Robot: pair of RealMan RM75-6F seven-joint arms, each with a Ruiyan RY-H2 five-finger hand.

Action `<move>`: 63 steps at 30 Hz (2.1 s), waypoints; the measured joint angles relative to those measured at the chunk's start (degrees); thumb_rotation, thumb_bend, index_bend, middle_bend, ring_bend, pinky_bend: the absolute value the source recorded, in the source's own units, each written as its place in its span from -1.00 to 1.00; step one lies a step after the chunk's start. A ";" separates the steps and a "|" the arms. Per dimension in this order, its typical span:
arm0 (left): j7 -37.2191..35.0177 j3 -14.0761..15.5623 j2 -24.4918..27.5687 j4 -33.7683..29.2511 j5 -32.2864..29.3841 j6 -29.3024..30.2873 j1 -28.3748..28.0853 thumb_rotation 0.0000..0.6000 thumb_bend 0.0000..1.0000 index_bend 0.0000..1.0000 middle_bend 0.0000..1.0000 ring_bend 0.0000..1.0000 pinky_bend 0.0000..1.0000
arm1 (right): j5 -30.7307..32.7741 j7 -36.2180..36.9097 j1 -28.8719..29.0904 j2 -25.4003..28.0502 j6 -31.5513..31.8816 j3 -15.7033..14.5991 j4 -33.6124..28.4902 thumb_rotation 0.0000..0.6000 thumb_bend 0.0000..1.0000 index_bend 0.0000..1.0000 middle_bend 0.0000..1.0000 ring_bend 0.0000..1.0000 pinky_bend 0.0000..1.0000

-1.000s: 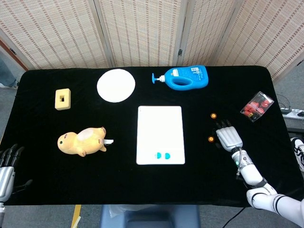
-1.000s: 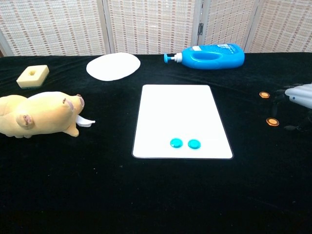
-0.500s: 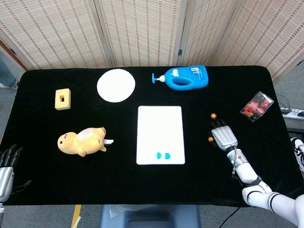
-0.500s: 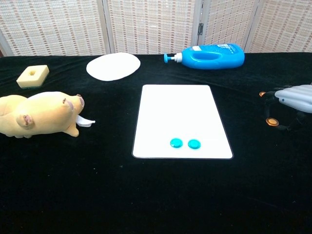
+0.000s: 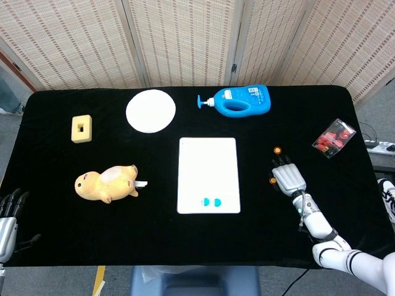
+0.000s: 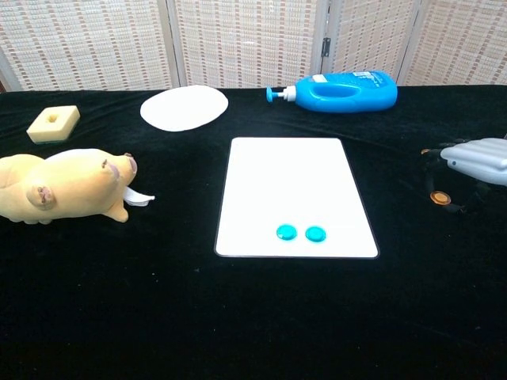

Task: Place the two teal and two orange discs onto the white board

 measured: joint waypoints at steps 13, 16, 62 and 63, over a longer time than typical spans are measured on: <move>-0.35 -0.01 0.02 0.27 -0.10 -0.12 -0.02 1.00 -0.80 -1.00 -1.00 -1.00 -1.00 | -0.78 -0.73 -0.05 2.31 1.47 0.92 -3.93 1.00 -0.18 0.02 -0.63 -0.84 -1.00; -0.48 -0.04 0.07 0.22 0.05 0.16 0.04 1.00 -0.80 -1.00 -1.00 -1.00 -1.00 | -1.31 -1.58 0.71 3.93 1.71 1.56 -7.83 1.00 -0.18 0.02 -0.63 -0.84 -1.00; -3.70 0.12 -0.58 3.16 -0.82 0.09 1.40 1.00 -0.80 -1.00 -1.00 -1.00 -1.00 | 19.18 -23.03 23.43 -11.47 -5.35 6.66 -7.47 1.00 -0.18 -0.50 -0.68 -0.87 -1.00; -3.73 0.09 -0.60 3.18 -0.81 0.07 1.37 1.00 -0.80 -1.00 -1.00 -1.00 -1.00 | 19.03 -22.65 23.22 -11.14 -4.86 6.74 -7.60 1.00 -0.18 -0.50 -0.68 -0.87 -1.00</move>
